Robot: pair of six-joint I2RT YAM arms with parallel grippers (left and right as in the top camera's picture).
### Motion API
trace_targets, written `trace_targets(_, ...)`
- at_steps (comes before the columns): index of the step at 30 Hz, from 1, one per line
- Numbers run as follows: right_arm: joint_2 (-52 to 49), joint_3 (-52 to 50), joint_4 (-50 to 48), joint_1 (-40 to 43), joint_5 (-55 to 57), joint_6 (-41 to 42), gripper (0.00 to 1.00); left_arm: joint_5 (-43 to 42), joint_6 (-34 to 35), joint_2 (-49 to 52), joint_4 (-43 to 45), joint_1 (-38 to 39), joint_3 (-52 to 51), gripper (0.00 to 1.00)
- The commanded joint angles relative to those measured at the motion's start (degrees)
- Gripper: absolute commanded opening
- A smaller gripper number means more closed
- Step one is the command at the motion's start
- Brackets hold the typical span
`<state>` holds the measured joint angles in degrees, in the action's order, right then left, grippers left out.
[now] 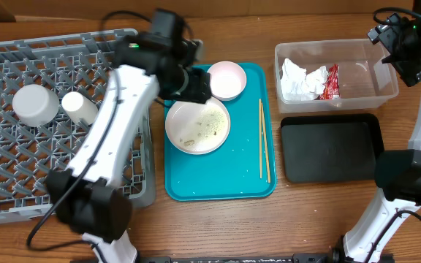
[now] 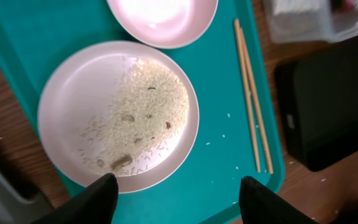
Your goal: Sort waste into correct bins and load items into the dishwasher
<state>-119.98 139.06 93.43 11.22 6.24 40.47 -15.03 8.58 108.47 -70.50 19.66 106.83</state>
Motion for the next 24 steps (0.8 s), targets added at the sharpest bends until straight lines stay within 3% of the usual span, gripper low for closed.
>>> trace_targets(1,0.37,0.07,-0.26,0.11,0.55,0.26,1.0,3.63,-0.37,5.2,0.0,3.54,-0.15,0.64)
trace_targets(10,0.37,0.07,-0.26,0.11,0.55,0.26,1.0,4.13,-0.17,6.8,-0.94,3.74,1.51,0.56)
trace_targets(12,0.37,0.07,-0.26,0.11,0.55,0.26,1.0,7.54,1.01,6.58,-3.39,2.36,4.35,0.56)
trace_targets(16,0.37,0.07,-0.28,0.11,0.55,0.26,1.0,18.36,7.06,5.79,-10.62,-2.25,11.63,0.64)
trace_targets(19,0.37,0.07,-0.26,0.11,0.55,0.26,1.0,24.76,10.82,5.18,-15.8,-7.15,16.7,0.75)
trace_targets(20,0.37,0.07,-0.26,0.11,0.55,0.26,1.0,26.05,11.98,5.01,-17.05,-8.87,17.92,0.82)
trace_targets(21,0.37,0.07,-0.26,0.11,0.55,0.26,1.0,26.99,13.22,4.81,-18.36,-11.28,19.23,1.0)
trace_targets(24,0.37,0.07,-0.28,0.11,0.55,0.26,1.0,26.64,15.37,4.72,-20.33,-18.6,20.41,1.0)
